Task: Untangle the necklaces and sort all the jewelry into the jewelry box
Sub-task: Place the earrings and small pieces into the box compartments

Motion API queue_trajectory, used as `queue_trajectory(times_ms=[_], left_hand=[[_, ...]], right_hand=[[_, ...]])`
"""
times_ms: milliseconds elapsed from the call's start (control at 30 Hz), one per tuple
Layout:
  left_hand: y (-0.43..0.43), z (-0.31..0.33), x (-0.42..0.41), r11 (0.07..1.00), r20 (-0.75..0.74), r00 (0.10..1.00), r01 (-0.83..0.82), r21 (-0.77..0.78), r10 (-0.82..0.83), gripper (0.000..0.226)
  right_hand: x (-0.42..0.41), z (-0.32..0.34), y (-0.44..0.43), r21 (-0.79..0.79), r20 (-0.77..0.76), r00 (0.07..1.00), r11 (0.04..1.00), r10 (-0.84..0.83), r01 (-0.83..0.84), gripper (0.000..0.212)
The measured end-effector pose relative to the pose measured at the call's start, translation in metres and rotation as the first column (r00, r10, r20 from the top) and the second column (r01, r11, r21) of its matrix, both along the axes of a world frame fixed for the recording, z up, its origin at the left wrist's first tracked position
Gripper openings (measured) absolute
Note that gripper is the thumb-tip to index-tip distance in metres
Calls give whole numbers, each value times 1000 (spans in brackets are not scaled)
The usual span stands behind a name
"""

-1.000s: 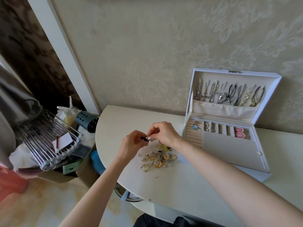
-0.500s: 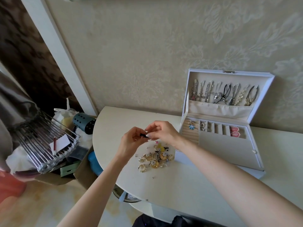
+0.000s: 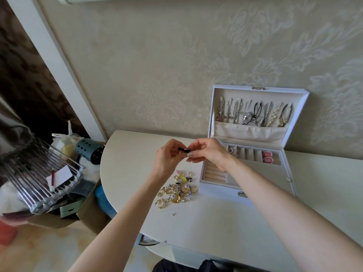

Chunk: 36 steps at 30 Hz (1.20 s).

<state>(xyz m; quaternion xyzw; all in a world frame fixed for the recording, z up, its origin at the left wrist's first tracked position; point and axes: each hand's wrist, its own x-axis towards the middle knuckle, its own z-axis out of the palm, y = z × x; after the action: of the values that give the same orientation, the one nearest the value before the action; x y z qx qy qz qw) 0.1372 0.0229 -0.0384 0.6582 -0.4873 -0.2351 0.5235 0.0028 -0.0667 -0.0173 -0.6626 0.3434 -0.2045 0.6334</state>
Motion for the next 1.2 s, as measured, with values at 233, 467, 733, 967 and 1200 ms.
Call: queue_trajectory(times_ms=[233, 467, 733, 967, 1200], left_hand=[[-25, 4, -28, 998, 49, 997, 56, -8, -55, 15], [-57, 2, -68, 994, 129, 985, 112, 1, -111, 15], [-85, 3, -100, 985, 186, 968, 174, 1, -171, 16], [-100, -4, -116, 991, 332, 934, 129, 36, -134, 11], [-109, -9, -122, 988, 580, 800, 145, 60, -152, 6]], right_hand=[[-34, 7, -15, -77, 31, 978, 975, -205, 207, 12], [-74, 10, -33, -97, 48, 949, 944, -313, 316, 16], [-104, 1, -42, -90, 5, 936, 932, -352, 351, 24], [-113, -11, -53, -392, -91, 889, 837, -449, 383, 27], [-110, -21, -57, -651, -165, 867, 712, -471, 263, 34]])
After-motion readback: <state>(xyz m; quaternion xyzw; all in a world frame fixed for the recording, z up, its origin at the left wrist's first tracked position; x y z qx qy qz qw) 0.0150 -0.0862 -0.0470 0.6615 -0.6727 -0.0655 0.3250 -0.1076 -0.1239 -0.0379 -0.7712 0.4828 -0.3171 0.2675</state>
